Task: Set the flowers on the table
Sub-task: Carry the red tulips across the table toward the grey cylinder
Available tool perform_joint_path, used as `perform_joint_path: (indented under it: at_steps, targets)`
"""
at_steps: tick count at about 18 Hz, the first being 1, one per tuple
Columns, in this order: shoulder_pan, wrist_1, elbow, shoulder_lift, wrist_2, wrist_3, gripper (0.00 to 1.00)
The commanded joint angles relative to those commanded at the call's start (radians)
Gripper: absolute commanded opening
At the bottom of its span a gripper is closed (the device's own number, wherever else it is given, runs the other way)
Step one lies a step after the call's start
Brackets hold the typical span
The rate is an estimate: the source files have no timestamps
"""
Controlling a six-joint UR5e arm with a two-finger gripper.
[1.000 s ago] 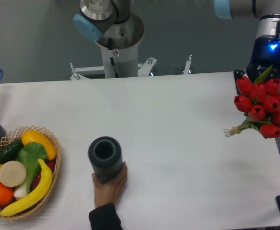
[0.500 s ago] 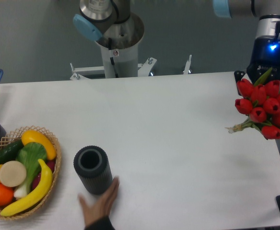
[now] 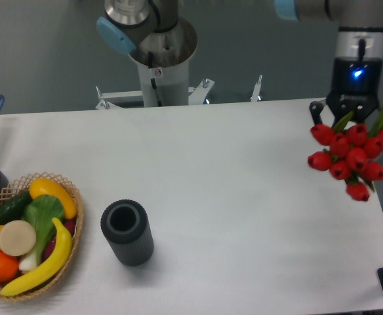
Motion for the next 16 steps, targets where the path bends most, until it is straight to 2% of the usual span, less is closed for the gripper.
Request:
perform_joint_path:
  at_steps: [4, 7, 13, 16]
  targets:
    - [-0.120, 0.002, -0.008, -0.055, 0.246, 0.002, 0.43]
    - [-0.173, 0.000, -0.003, -0.101, 0.359, 0.003, 0.43]
    - [-0.236, 0.002, -0.006, -0.184, 0.422, 0.002, 0.44]
    - [-0.255, 0.003, -0.008, -0.248, 0.436, 0.000, 0.44]
